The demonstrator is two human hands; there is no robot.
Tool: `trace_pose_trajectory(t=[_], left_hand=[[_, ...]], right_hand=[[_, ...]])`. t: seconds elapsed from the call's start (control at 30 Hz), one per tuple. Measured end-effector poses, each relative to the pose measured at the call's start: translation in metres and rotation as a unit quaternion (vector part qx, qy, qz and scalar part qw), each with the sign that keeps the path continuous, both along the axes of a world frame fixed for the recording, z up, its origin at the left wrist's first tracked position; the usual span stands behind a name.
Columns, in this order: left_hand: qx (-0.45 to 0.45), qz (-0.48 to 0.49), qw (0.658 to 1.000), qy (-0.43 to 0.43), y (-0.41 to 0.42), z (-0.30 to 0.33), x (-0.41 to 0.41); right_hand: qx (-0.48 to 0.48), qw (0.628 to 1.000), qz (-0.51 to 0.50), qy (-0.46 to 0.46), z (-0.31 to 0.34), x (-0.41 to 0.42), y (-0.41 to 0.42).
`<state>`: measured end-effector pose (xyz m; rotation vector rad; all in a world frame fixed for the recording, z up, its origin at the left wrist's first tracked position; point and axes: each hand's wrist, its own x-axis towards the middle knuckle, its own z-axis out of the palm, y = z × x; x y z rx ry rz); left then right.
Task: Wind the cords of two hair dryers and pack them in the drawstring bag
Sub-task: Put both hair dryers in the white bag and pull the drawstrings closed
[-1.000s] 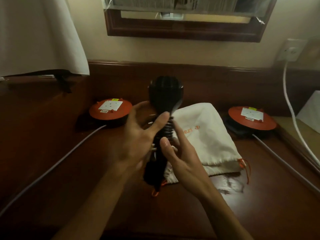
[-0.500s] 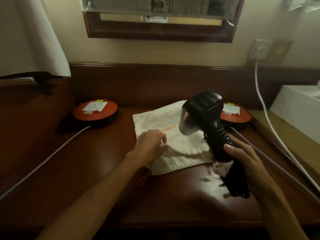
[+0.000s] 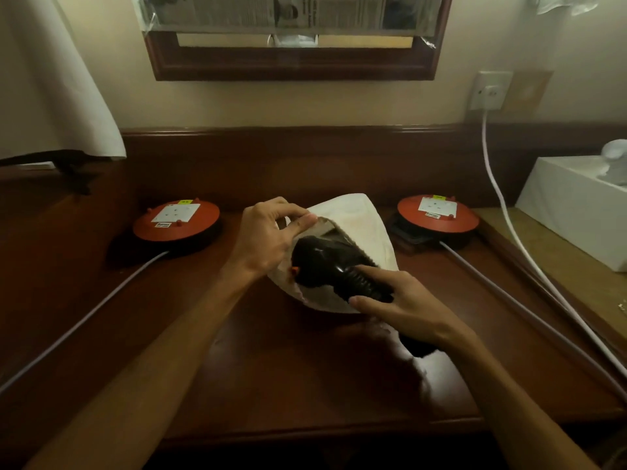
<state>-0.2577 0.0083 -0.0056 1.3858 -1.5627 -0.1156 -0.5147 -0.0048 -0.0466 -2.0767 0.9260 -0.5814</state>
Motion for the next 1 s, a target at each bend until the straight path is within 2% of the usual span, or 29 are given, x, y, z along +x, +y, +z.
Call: trace_pose_trajectory(t=[0.2, 0.4, 0.47, 0.63, 0.77, 0.87, 1.0], left_hand=[[-0.056, -0.072, 0.993, -0.075, 0.015, 0.013, -0.018], [-0.060, -0.080, 0.992, -0.072, 0.015, 0.015, -0.018], [-0.059, -0.075, 0.993, -0.064, 0.016, 0.015, -0.015], [-0.050, -0.072, 0.995, -0.055, 0.016, 0.014, -0.003], [-0.044, -0.072, 0.995, -0.055, 0.018, 0.012, 0.011], [-0.043, -0.075, 0.995, -0.041, 0.017, 0.009, 0.011], [-0.025, -0.120, 0.992, -0.043, 0.020, 0.005, -0.003]], right_hand=[[-0.148, 0.982, -0.088, 0.084, -0.002, 0.068, -0.007], [-0.191, 0.951, -0.097, 0.224, -0.003, 0.113, -0.020], [-0.192, 0.945, -0.103, 0.245, -0.007, 0.118, -0.025], [-0.120, 0.958, -0.108, 0.239, -0.009, 0.127, -0.044], [-0.114, 0.977, -0.094, 0.153, -0.005, 0.082, -0.028], [-0.099, 0.975, -0.103, 0.170, -0.013, 0.064, -0.019], [-0.121, 0.983, -0.116, 0.074, -0.019, 0.076, -0.021]])
